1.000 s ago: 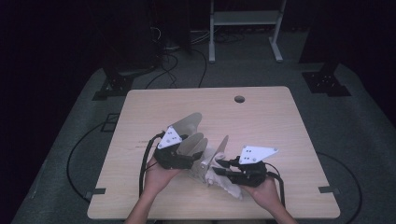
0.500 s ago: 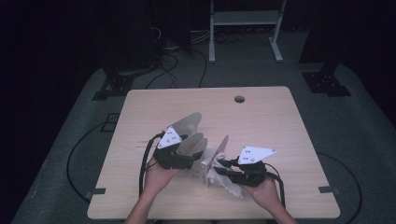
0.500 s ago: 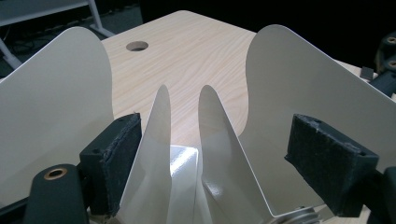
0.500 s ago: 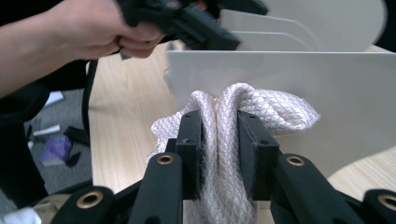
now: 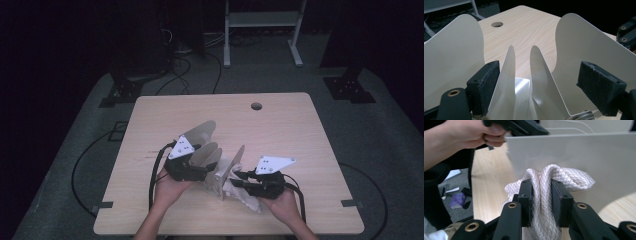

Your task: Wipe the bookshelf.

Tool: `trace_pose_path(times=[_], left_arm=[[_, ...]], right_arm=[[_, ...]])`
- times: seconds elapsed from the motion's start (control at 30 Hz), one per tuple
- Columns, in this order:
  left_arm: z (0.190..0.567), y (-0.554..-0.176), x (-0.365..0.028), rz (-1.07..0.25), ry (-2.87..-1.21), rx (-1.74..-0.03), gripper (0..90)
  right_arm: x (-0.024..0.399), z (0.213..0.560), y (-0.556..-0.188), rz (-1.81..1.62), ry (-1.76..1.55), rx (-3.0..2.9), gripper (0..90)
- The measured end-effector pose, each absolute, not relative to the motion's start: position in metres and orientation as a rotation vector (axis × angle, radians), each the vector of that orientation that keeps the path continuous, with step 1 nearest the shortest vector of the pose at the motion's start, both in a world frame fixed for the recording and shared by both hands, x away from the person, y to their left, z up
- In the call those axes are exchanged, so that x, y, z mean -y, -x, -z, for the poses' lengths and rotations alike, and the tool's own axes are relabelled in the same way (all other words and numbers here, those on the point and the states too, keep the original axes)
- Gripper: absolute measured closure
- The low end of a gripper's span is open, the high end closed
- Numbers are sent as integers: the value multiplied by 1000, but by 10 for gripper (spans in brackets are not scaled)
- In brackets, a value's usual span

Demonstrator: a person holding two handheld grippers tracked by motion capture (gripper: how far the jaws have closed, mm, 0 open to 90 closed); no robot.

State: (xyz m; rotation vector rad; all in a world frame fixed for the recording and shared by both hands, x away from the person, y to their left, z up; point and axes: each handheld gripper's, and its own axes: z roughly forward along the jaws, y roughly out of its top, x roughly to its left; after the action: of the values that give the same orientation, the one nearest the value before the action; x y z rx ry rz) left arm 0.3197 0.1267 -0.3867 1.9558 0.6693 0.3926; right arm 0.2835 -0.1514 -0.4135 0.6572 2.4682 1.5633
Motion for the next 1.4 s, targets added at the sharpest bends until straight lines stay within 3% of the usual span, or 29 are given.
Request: trace_pose_path(times=[1.4], left_arm=[[386, -320, -128, -380, -1956, -664, 182]], right_arm=[[165, 473, -324, -1347, -887, -2498, 709]])
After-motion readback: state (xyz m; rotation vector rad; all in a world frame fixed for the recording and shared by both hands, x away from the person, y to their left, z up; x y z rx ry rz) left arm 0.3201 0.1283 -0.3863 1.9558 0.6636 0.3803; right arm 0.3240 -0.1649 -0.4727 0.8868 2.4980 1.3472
